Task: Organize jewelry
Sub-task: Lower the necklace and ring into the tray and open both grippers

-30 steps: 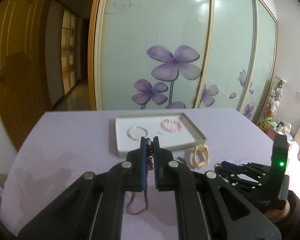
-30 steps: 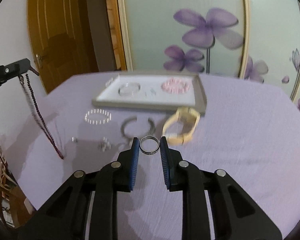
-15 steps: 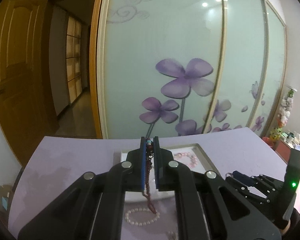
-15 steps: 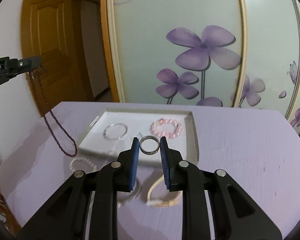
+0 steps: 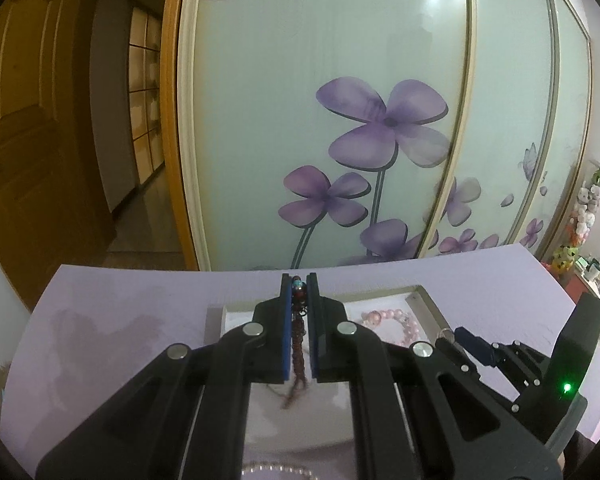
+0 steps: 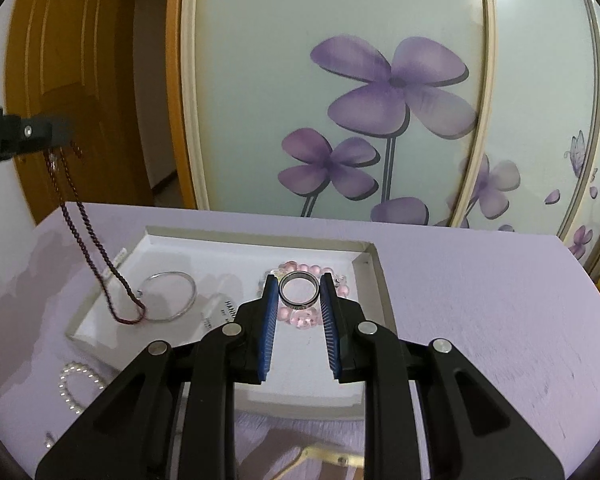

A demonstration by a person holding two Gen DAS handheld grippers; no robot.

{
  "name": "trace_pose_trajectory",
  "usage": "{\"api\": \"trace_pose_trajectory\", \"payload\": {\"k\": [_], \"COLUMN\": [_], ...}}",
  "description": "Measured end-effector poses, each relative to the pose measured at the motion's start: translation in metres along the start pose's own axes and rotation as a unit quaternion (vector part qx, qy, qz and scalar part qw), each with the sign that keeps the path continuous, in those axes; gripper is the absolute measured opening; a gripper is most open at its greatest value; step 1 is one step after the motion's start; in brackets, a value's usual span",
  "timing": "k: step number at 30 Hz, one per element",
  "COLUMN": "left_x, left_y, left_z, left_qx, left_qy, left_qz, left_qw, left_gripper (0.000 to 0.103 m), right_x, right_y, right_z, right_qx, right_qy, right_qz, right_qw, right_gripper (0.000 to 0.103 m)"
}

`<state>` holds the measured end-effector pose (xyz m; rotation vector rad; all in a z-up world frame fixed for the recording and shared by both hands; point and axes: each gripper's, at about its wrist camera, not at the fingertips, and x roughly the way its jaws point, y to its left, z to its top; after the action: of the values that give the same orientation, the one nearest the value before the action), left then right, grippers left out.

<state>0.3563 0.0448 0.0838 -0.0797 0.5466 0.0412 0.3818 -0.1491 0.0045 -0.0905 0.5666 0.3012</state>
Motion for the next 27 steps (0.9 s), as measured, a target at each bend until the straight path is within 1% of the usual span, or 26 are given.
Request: {"api": "trace_pose_trajectory", "payload": {"k": [5,13,18,19,20,22,27], "left_x": [0.019,0.049,0.064,0.066,0.068,0.071,0.078], "left_y": [-0.001,-0.002,0.001,0.001,0.002,0.002,0.002], "left_z": [0.003,-0.008,-0.009,-0.010,-0.011,-0.013,-0.018], "left_qx": [0.000,0.001,-0.001,-0.002,-0.002,-0.003,-0.001], "left_qy": [0.004,0.027,0.035,0.036,0.037,0.040,0.048], "left_qz": [0.002,0.004,0.007,0.007,0.007,0.007,0.005], "left_qw": [1.0000,0.9996,0.9994,0.9993,0.9993,0.9992,0.9988], "left_gripper": [0.007,0.007,0.007,0.007,0.007,0.007,0.007], "right_x": [0.012,0.032,0.035,0.034,0.033,0.031,0.027], "right_y": [-0.001,0.003,0.002,0.002,0.003,0.003,0.001], "right_z": [-0.003,-0.009,-0.011,-0.012,-0.012,-0.012,-0.013], "right_qx": [0.002,-0.002,0.006,0.005,0.004,0.003,0.004], "right_qy": [0.010,0.034,0.043,0.043,0.042,0.037,0.037], "right_qz": [0.001,0.005,0.014,0.015,0.015,0.016,0.019], "right_qw": [1.000,0.999,0.999,0.999,0.999,0.999,0.999], "right_gripper": [0.022,0.022,0.023,0.026,0.032,0.040,0.040]}}
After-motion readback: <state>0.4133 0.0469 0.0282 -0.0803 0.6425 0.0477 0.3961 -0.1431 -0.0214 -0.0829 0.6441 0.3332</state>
